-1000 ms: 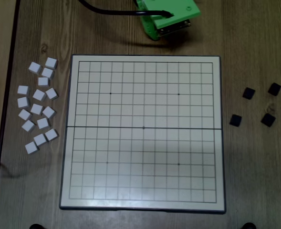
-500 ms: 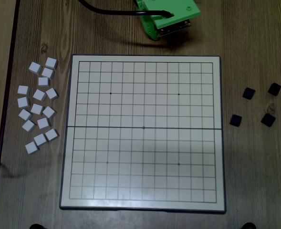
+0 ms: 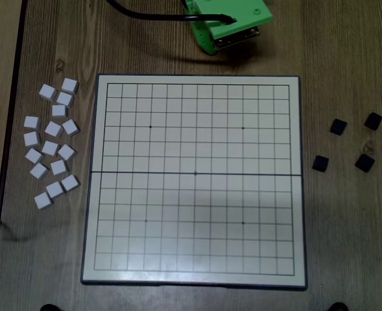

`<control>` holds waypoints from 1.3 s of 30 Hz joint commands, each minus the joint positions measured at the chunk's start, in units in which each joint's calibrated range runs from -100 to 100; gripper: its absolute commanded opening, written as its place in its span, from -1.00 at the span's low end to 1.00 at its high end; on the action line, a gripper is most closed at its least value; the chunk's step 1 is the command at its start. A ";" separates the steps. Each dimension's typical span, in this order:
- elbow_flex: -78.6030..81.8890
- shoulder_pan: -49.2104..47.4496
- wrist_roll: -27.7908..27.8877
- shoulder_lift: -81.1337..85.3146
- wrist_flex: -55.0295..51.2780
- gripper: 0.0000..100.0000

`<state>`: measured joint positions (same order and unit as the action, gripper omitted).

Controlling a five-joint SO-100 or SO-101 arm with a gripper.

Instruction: Grasp a Black stone and put it on the board on position (0,0).

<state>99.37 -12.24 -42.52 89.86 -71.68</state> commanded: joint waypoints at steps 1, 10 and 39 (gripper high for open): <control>0.53 -0.19 0.10 -0.63 -3.60 -0.84; -0.63 -5.38 -4.15 -7.92 -0.54 -0.88; -50.68 -19.31 -8.21 -57.43 7.40 -0.88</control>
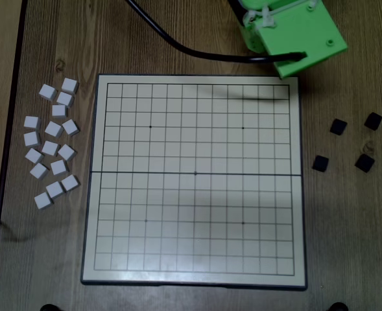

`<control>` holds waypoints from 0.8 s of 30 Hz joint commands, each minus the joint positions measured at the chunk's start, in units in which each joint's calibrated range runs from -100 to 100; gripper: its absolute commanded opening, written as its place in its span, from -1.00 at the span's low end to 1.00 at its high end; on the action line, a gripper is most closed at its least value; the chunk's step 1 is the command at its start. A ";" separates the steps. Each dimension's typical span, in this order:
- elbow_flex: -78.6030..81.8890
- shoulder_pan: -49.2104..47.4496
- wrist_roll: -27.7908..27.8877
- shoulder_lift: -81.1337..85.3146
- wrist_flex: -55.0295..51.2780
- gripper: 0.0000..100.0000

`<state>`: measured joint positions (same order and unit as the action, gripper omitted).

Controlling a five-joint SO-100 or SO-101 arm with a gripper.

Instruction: Grasp a Black stone and put it on the board on position (0,0).

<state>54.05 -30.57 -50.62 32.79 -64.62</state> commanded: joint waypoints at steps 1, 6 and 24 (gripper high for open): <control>-5.74 -1.16 -0.10 -0.87 0.50 -0.88; -8.54 -2.25 -0.63 -4.09 0.67 -0.88; -38.97 -10.26 -10.21 -25.03 -10.83 -0.89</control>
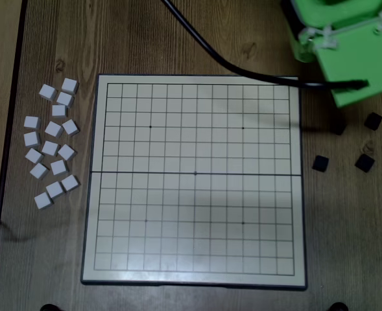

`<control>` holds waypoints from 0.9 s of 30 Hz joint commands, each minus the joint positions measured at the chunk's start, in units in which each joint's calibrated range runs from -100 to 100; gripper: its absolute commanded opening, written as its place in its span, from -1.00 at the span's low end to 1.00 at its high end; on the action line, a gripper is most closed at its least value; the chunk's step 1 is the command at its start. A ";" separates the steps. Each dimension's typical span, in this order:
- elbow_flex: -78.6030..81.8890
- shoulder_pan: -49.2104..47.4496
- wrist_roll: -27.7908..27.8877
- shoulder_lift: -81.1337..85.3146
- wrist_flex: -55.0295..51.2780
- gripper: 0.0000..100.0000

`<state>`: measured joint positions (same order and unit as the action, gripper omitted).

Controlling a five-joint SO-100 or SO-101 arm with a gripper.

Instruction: Grasp a Black stone and put it on the board on position (0,0).

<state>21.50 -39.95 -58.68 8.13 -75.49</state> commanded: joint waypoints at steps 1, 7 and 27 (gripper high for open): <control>-6.62 -1.16 -3.13 -1.13 0.45 -0.89; -6.82 -1.97 -7.96 -4.36 3.27 -0.89; -24.40 -1.25 -14.07 -19.36 -3.10 -0.89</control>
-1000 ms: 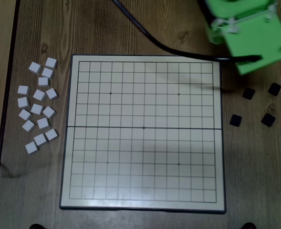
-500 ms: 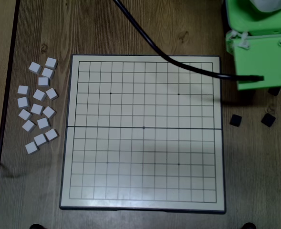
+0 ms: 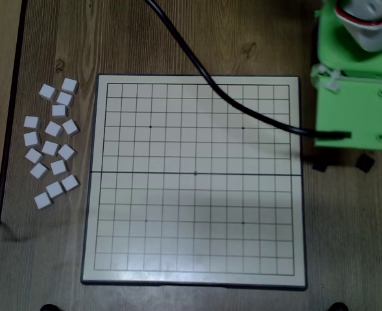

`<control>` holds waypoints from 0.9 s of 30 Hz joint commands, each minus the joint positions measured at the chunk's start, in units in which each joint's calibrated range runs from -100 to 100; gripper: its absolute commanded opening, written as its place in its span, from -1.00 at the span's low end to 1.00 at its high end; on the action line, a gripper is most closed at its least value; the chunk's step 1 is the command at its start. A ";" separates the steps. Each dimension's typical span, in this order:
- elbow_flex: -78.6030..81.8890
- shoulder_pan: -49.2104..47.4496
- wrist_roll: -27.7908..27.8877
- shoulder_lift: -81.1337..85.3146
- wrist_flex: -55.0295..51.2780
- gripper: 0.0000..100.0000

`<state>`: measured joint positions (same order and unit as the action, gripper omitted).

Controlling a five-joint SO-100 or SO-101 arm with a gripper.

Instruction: Grasp a Black stone and put it on the board on position (0,0).

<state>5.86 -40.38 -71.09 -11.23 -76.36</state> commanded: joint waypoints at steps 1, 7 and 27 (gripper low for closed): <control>-9.62 -0.91 -2.39 -0.59 -2.72 -0.89; -12.72 -2.27 -7.28 -2.54 -4.79 -0.89; -13.68 -2.09 -8.60 -7.12 -2.06 -0.86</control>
<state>-3.53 -42.53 -79.73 -19.91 -79.06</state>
